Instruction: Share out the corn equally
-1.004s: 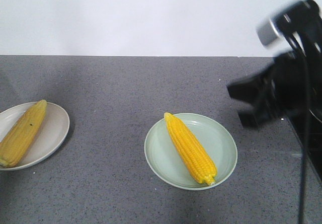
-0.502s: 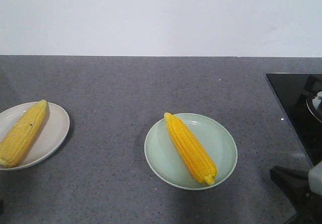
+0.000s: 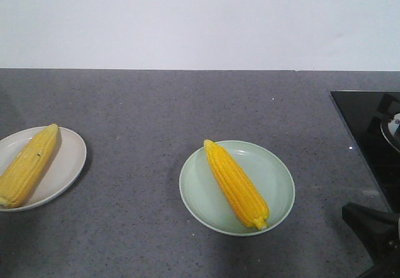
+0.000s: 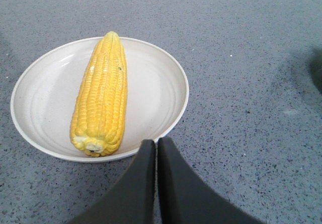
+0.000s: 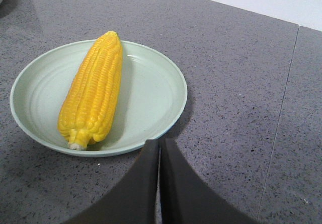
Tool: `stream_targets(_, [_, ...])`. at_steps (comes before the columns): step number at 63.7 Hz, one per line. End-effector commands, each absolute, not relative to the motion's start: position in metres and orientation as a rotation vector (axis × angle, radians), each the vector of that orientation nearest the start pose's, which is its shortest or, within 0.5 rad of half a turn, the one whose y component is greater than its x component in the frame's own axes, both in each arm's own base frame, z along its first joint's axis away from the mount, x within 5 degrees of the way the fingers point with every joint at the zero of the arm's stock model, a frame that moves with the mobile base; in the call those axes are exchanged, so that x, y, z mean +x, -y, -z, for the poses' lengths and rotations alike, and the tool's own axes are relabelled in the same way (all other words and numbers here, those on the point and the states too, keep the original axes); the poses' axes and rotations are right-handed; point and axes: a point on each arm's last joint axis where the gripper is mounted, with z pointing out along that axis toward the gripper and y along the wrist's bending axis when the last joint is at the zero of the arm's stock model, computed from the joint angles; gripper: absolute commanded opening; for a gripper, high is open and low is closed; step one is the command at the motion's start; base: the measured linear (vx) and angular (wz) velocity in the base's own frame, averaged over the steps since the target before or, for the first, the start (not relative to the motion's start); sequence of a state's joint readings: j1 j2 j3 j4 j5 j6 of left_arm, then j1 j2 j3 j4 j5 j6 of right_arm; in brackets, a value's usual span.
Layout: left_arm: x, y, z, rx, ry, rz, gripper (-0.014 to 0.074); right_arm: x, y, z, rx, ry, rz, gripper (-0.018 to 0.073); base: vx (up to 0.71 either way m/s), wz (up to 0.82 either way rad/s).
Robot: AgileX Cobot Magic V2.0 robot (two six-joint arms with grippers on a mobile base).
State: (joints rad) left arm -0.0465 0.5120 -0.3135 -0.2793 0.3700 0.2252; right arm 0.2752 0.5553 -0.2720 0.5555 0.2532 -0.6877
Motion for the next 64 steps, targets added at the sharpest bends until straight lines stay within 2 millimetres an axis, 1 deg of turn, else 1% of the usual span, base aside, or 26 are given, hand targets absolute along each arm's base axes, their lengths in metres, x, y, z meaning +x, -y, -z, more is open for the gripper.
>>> stream_targets(1, [0.109, 0.013, -0.263, 0.047, -1.944, 0.152, -0.0006, 0.11, -0.041, -0.254, -0.464, -1.856, -0.193, -0.0007, 0.0, 0.0])
stream_targets(38, [0.109, 0.013, -0.263, 0.048, -1.942, 0.15, -0.0006, 0.11, -0.041, -0.254, -0.464, -1.856, -0.193, -0.0007, 0.0, 0.0])
stream_targets(43, [0.109, 0.012, -0.262, 0.071, -1.947, 0.119, -0.0006, 0.11, -0.041, -0.254, -0.464, -1.856, -0.193, -0.0007, 0.0, 0.0])
stream_targets(51, [0.109, 0.009, -0.261, 0.015, -1.959, 0.107, -0.0006, 0.11, -0.041, -0.254, -0.464, -1.856, -0.193, -0.0007, 0.0, 0.0])
stream_targets(55, [0.109, 0.006, -0.258, -0.018, -1.962, 0.09, -0.0006, 0.11, -0.041, -0.254, -0.464, -1.856, -0.193, -0.0007, 0.0, 0.0])
stream_targets(59, [0.109, 0.004, -0.253, -0.085, -1.94, 0.109, -0.0006, 0.11, -0.041, -0.254, -0.465, -1.857, -0.193, -0.0007, 0.0, 0.0])
stream_targets(64, [0.105, 0.004, -0.24, -0.127, -1.903, 0.133, -0.0006, 0.11, -0.041, -0.254, -0.465, -1.857, -0.193, -0.0007, 0.0, 0.0])
